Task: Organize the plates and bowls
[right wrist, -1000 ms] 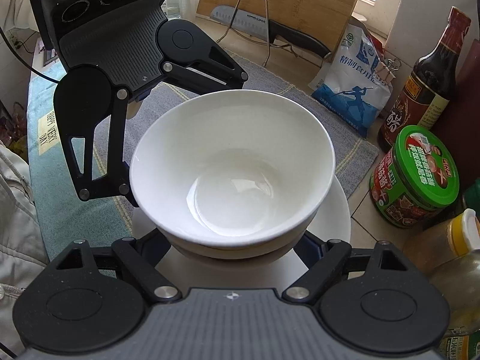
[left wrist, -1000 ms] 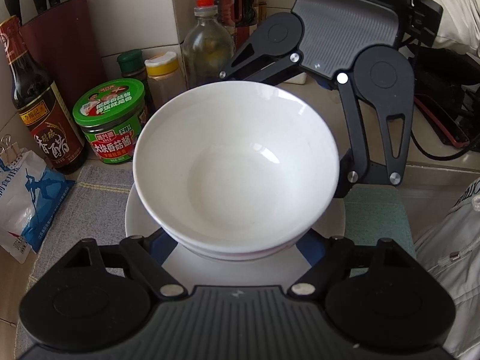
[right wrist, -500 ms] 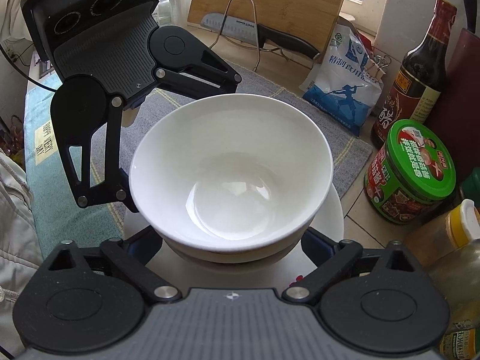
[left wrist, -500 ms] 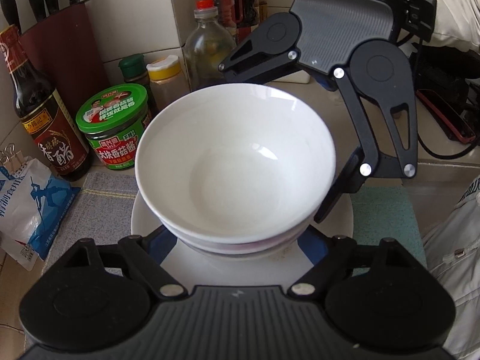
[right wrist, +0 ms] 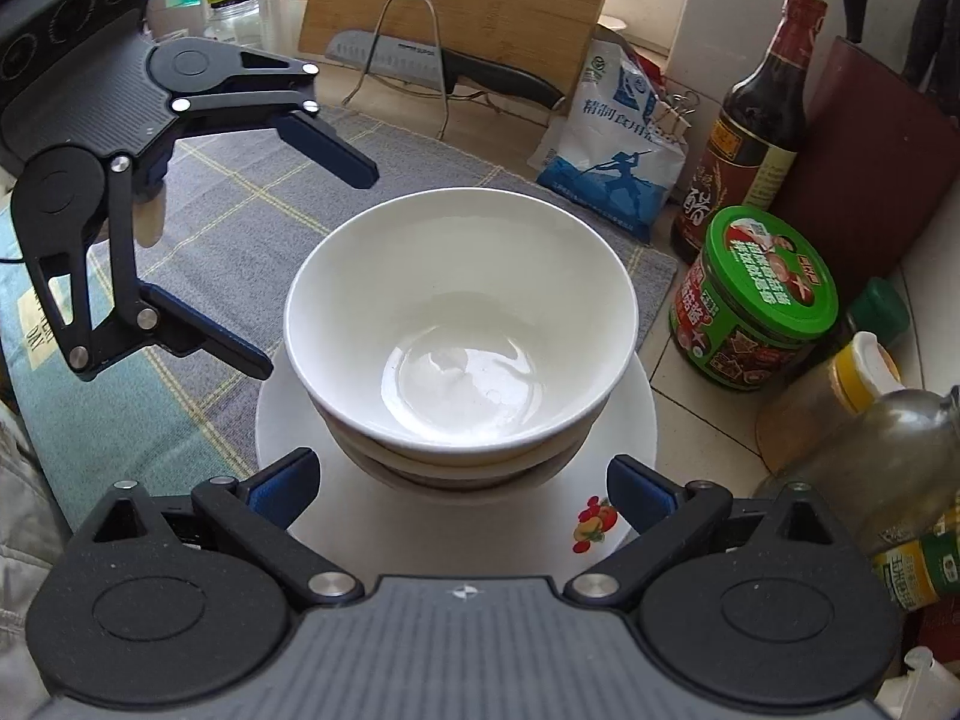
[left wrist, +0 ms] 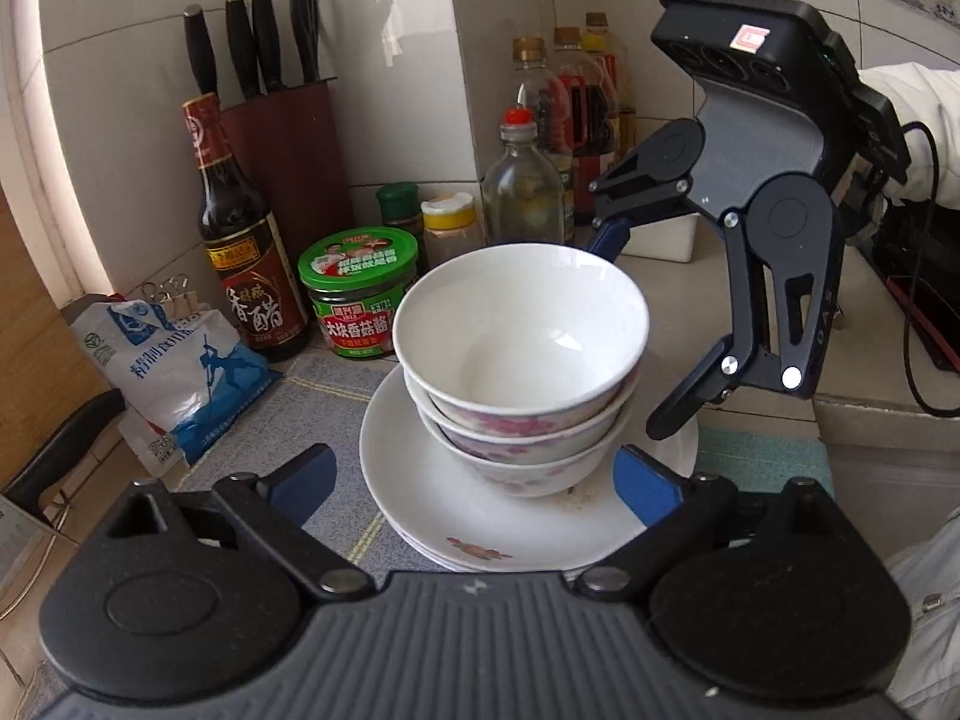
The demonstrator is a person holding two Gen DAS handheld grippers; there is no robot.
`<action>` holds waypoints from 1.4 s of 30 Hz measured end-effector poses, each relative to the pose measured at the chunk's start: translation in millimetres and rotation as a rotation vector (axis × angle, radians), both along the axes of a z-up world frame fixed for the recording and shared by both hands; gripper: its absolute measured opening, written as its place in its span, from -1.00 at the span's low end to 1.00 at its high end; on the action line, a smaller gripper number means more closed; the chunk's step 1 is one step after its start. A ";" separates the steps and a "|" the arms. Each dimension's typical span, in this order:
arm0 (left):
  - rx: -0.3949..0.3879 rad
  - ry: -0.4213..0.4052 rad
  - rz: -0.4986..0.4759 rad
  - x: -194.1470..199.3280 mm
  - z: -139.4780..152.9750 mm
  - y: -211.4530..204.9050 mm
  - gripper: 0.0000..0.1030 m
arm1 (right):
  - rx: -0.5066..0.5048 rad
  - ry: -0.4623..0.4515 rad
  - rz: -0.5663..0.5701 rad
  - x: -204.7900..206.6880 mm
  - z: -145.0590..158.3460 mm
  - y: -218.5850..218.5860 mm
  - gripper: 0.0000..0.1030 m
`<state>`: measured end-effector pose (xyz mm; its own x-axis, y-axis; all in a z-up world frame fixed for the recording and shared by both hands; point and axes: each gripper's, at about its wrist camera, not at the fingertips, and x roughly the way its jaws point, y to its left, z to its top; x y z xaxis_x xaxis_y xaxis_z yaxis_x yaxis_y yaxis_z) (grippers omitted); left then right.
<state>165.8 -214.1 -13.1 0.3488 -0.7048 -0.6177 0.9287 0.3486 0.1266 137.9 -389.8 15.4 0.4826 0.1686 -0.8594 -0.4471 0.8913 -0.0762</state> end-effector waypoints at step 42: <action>-0.055 0.120 0.546 -52.5 75.2 72.5 0.93 | 0.012 -0.296 -0.938 -107.6 71.0 112.8 1.00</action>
<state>113.3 -141.6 62.0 0.6017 -0.4738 -0.6430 0.6180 0.7861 -0.0010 30.3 -277.0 86.4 0.6207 -0.3854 -0.6828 0.4781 0.8763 -0.0600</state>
